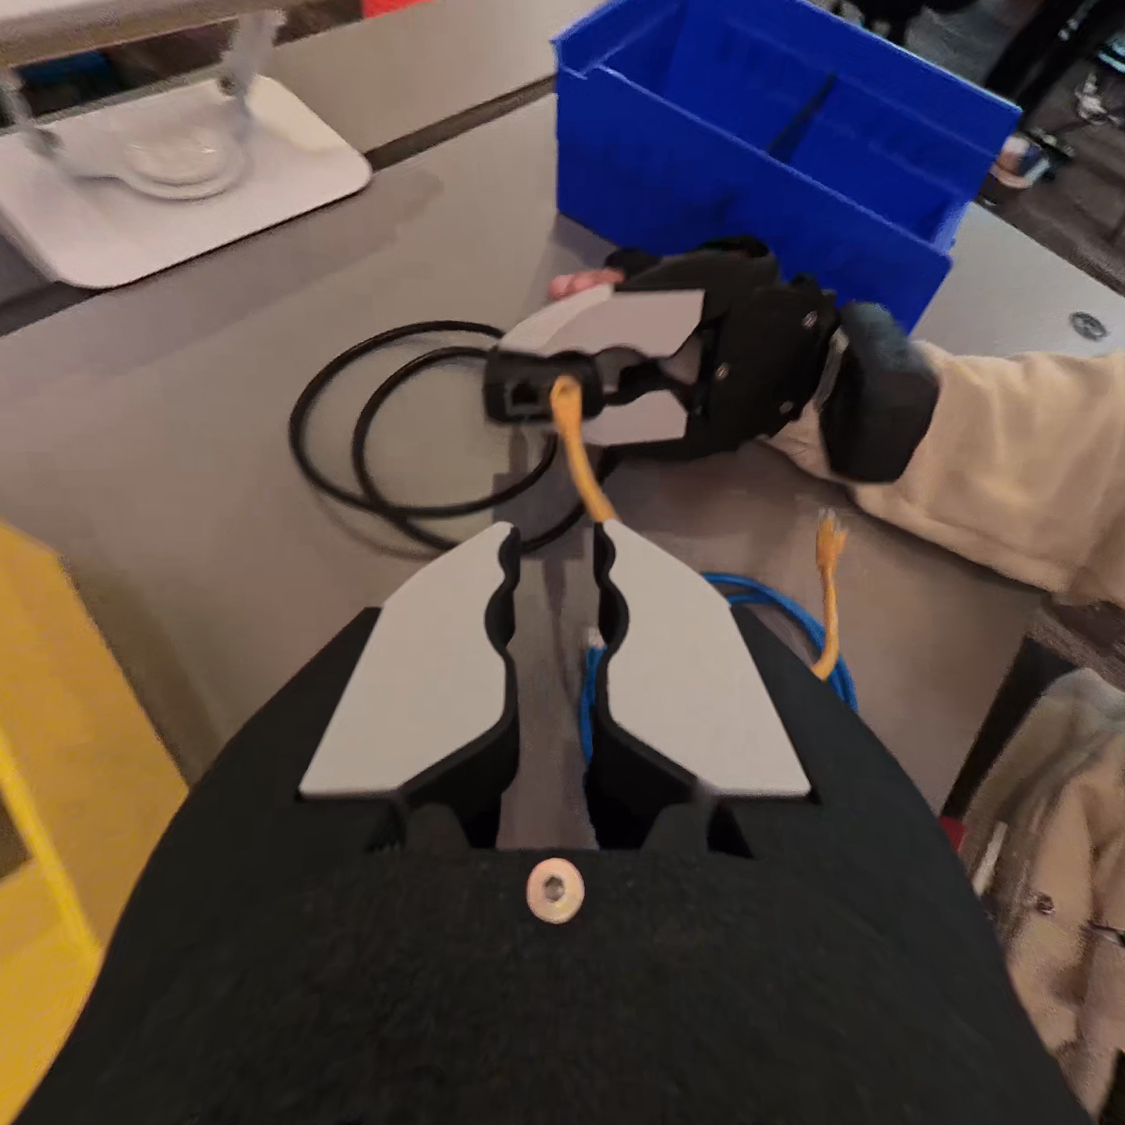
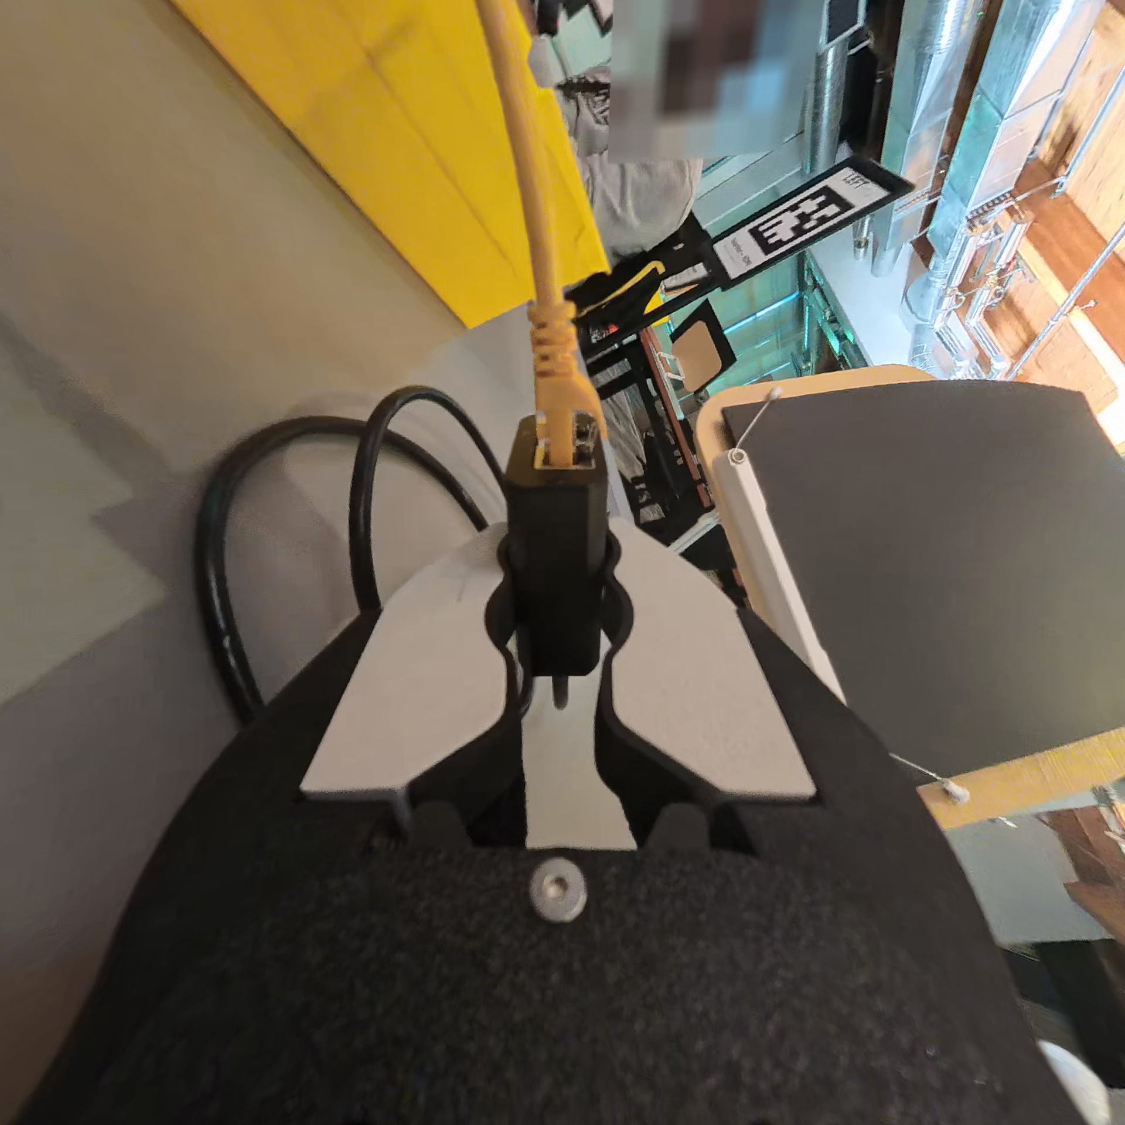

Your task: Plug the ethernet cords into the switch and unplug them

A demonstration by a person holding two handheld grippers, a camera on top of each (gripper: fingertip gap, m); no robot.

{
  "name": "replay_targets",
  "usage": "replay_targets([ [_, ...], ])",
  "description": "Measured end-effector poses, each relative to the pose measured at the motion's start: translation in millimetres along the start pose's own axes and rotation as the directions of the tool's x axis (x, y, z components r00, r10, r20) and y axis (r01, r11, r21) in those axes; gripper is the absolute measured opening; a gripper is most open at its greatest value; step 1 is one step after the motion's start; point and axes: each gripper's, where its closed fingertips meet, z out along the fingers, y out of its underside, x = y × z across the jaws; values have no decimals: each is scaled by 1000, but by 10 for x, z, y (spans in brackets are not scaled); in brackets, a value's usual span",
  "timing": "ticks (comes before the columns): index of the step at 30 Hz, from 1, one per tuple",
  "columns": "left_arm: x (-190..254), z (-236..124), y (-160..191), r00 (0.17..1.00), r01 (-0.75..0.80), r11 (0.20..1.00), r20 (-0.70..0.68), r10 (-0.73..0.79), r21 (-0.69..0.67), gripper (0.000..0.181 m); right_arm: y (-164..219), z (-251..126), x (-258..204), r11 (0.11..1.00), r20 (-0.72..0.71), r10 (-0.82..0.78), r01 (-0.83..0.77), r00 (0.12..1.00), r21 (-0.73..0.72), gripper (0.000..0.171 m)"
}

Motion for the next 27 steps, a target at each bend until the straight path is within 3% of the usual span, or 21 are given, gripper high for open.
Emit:
replay_targets([
  [1,-22,-64,112,1000,15,1000,23,-16,25,24,-29,-13,17,999,2,24,-24,1000,20,24],
  [4,56,-61,605,998,53,997,36,-55,52,24,-91,-42,39,997,4,52,-52,999,65,24],
  [8,257,144,1264,998,59,983,42,-52,-173,22,-92,-32,17,997,14,48,-49,999,59,24],
  [19,218,348,1363,978,-104,954,148,150,-279,20,-97,-33,20,994,31,83,-85,996,64,24],
  [27,218,373,1357,975,-110,955,159,158,-275,10,-98,-30,-4,995,39,75,-77,996,58,24],
])
